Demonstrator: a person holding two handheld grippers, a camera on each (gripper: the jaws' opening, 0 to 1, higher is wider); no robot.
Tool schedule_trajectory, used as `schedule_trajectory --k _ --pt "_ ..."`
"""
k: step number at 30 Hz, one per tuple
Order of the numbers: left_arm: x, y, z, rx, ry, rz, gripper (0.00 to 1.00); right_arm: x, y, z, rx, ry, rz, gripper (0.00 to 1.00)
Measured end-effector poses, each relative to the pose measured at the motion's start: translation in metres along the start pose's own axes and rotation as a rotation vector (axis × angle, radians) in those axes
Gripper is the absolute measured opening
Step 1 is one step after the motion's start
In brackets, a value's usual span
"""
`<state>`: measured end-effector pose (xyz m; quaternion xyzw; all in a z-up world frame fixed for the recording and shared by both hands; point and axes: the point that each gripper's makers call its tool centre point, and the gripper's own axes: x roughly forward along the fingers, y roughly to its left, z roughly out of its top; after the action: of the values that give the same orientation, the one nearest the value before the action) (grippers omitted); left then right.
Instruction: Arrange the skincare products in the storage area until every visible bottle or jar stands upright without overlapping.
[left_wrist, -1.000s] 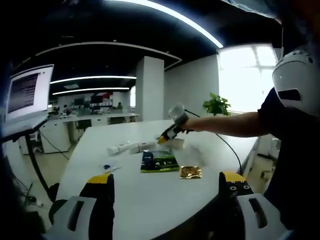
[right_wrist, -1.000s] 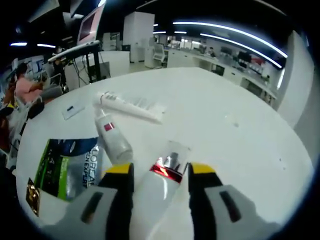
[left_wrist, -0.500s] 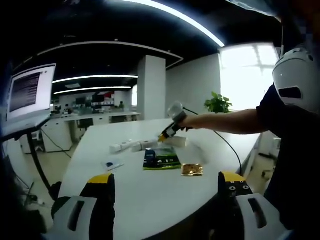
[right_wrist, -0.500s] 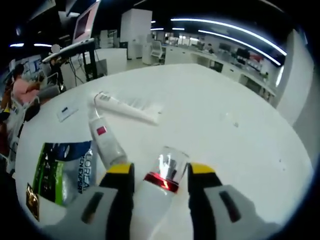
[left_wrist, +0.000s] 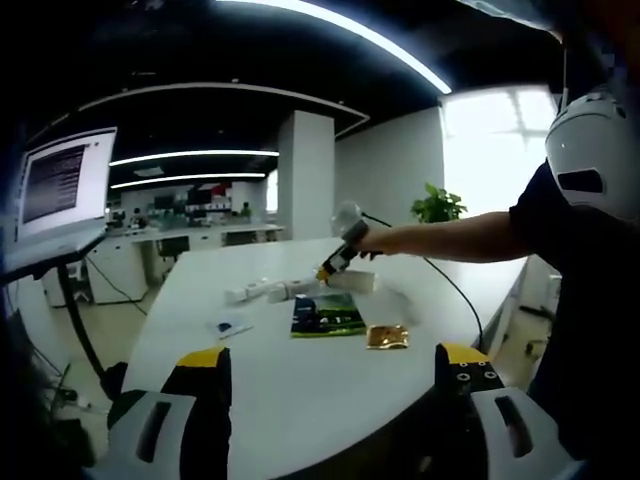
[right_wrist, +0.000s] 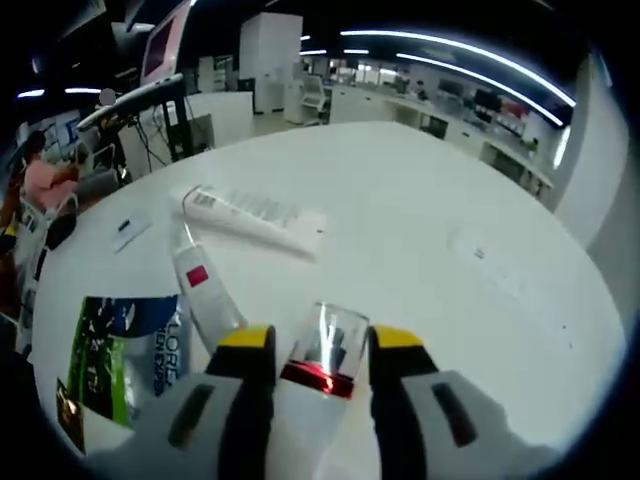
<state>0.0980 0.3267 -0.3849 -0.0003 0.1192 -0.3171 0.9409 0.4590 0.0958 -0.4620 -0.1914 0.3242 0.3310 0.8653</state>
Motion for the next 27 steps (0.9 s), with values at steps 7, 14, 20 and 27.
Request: schedule_trajectory --k 7,14,20,27 --pt "-0.001 0.0 0.0 0.0 -0.006 -0.003 0.84 0.004 0.0 0.0 -0.042 0.058 -0.002 0.38" --pt "-0.005 0.005 0.0 -0.003 -0.008 0.008 0.84 0.013 -0.004 0.0 -0.046 0.087 0.002 0.39" --pt "-0.005 0.008 -0.001 -0.006 -0.003 0.011 0.84 0.017 -0.007 0.005 -0.045 0.077 0.0 0.36" --pt "-0.004 0.01 0.001 0.002 -0.003 0.014 0.83 0.012 -0.006 0.008 0.023 0.02 0.011 0.33"
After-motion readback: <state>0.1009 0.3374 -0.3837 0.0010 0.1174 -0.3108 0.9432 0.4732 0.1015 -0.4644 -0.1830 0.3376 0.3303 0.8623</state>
